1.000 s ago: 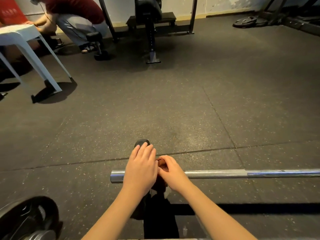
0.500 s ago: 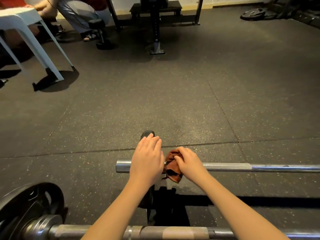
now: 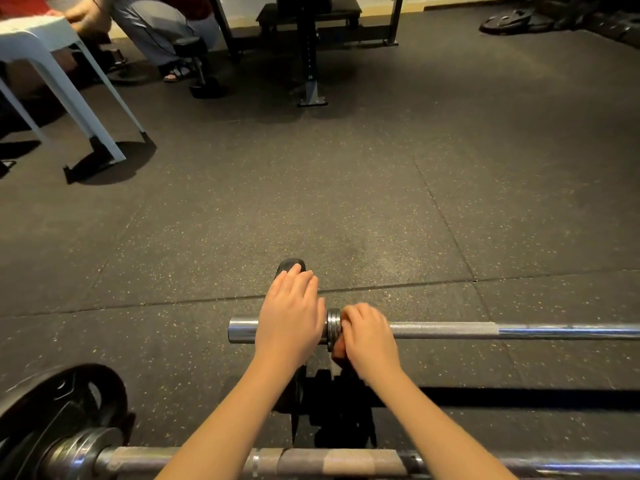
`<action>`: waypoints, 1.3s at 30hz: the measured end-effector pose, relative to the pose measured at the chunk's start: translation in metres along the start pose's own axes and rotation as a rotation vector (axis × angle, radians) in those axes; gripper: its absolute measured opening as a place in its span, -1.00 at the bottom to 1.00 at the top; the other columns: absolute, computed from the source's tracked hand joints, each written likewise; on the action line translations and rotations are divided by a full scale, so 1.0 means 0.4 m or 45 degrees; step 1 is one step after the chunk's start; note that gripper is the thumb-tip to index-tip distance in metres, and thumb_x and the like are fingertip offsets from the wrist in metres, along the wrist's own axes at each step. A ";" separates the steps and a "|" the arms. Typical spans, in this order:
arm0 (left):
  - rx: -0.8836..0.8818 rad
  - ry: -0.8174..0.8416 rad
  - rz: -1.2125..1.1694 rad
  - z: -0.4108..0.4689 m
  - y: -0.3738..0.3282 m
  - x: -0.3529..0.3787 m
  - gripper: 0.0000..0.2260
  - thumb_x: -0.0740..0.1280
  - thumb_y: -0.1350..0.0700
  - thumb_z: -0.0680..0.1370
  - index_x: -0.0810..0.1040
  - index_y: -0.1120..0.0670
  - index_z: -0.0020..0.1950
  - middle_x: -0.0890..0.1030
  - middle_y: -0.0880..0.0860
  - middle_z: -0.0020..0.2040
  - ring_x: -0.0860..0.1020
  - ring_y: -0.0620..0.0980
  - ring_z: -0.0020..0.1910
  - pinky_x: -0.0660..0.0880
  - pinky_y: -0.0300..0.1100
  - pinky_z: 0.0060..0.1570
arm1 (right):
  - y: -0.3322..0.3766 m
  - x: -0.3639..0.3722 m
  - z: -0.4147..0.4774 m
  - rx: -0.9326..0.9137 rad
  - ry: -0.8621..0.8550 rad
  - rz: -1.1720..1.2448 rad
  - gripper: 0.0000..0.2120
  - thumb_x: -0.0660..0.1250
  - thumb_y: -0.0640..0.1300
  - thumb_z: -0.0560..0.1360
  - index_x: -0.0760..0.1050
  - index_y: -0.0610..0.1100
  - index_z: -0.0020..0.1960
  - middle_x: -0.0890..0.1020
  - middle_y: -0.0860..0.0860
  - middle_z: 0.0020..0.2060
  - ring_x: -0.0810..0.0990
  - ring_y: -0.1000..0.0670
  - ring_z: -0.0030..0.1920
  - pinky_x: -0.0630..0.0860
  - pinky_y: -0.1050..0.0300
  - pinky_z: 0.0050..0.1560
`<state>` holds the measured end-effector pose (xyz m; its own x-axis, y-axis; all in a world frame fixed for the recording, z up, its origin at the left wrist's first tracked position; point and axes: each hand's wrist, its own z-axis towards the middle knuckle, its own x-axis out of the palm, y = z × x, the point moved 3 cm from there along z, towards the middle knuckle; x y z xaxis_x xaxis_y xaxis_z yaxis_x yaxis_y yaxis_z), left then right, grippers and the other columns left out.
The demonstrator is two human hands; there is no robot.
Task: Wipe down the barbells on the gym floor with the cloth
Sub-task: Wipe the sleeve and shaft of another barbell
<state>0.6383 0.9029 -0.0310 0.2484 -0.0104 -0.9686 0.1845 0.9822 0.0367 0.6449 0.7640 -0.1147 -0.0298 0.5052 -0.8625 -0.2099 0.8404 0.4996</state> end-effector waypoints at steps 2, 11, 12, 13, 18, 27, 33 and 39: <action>0.006 -0.009 0.006 -0.002 -0.001 0.002 -0.56 0.05 0.01 0.57 0.60 0.21 0.18 0.62 0.10 0.15 0.51 0.12 0.27 0.40 0.02 0.31 | -0.031 -0.002 -0.038 -0.191 0.061 -0.032 -0.86 0.29 -0.11 0.51 0.52 -0.09 0.05 0.54 0.01 -0.04 0.53 -0.08 0.00 0.44 0.06 0.05; 0.016 -0.017 0.017 -0.004 0.002 0.003 -0.55 0.05 -0.01 0.57 0.61 0.22 0.16 0.63 0.11 0.13 0.51 0.14 0.28 0.30 0.01 0.35 | -0.027 -0.006 -0.045 -0.035 0.014 -0.108 -0.84 0.25 -0.07 0.57 0.49 -0.09 0.11 0.50 -0.01 0.04 0.46 -0.07 0.06 0.40 0.07 0.12; 0.017 -0.003 0.029 -0.006 0.001 0.004 -0.55 0.04 -0.01 0.58 0.61 0.22 0.16 0.62 0.11 0.13 0.51 0.14 0.28 0.28 0.01 0.35 | -0.042 -0.015 -0.052 -0.114 0.050 -0.116 -0.81 0.29 -0.07 0.55 0.50 -0.08 0.13 0.51 0.00 0.05 0.48 -0.07 0.08 0.41 0.06 0.14; 0.025 0.008 0.041 -0.008 -0.001 0.004 -0.54 0.04 -0.02 0.58 0.61 0.22 0.16 0.62 0.11 0.13 0.50 0.15 0.28 0.27 0.02 0.35 | -0.064 -0.036 -0.036 -0.153 0.088 -0.149 -0.79 0.26 -0.05 0.57 0.49 -0.07 0.17 0.52 0.01 0.08 0.49 -0.07 0.10 0.41 0.07 0.15; 0.048 0.039 0.085 -0.006 -0.024 0.003 -0.50 0.04 -0.09 0.57 0.61 0.21 0.16 0.63 0.10 0.14 0.49 0.15 0.30 0.34 0.05 0.34 | -0.108 -0.085 0.025 0.311 0.022 -0.273 -0.69 0.01 0.02 0.67 0.42 -0.07 0.24 0.51 -0.03 0.16 0.46 -0.08 0.17 0.34 0.04 0.15; 0.073 0.059 0.136 -0.003 -0.031 0.001 -0.48 0.03 -0.13 0.56 0.63 0.19 0.11 0.64 0.10 0.11 0.49 0.16 0.30 0.22 0.03 0.33 | -0.155 -0.110 0.009 0.166 0.186 -0.314 -0.66 0.07 0.14 0.63 0.40 0.02 0.30 0.53 0.01 0.19 0.48 -0.08 0.22 0.31 -0.01 0.24; 0.150 0.089 0.145 -0.010 -0.034 0.007 -0.50 0.07 -0.17 0.56 0.62 0.12 0.18 0.64 0.04 0.13 0.47 0.13 0.33 0.18 0.05 0.36 | -0.058 -0.028 -0.050 0.128 -0.125 -0.141 -0.82 0.36 -0.03 0.50 0.53 -0.09 0.04 0.56 -0.07 -0.05 0.55 -0.16 0.02 0.43 -0.11 0.18; 0.155 0.149 0.188 -0.004 -0.025 0.006 -0.47 0.05 -0.20 0.54 0.61 0.10 0.20 0.63 0.03 0.16 0.45 0.12 0.34 0.17 0.06 0.39 | -0.197 -0.116 -0.045 0.212 -0.037 -0.304 -0.76 0.16 0.05 0.61 0.47 0.03 0.22 0.55 0.00 0.11 0.50 -0.10 0.18 0.17 -0.10 0.39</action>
<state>0.6353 0.8933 -0.0340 0.1703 0.1603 -0.9723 0.2693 0.9416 0.2024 0.6454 0.6708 -0.1155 0.0300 0.2923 -0.9558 -0.0445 0.9557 0.2909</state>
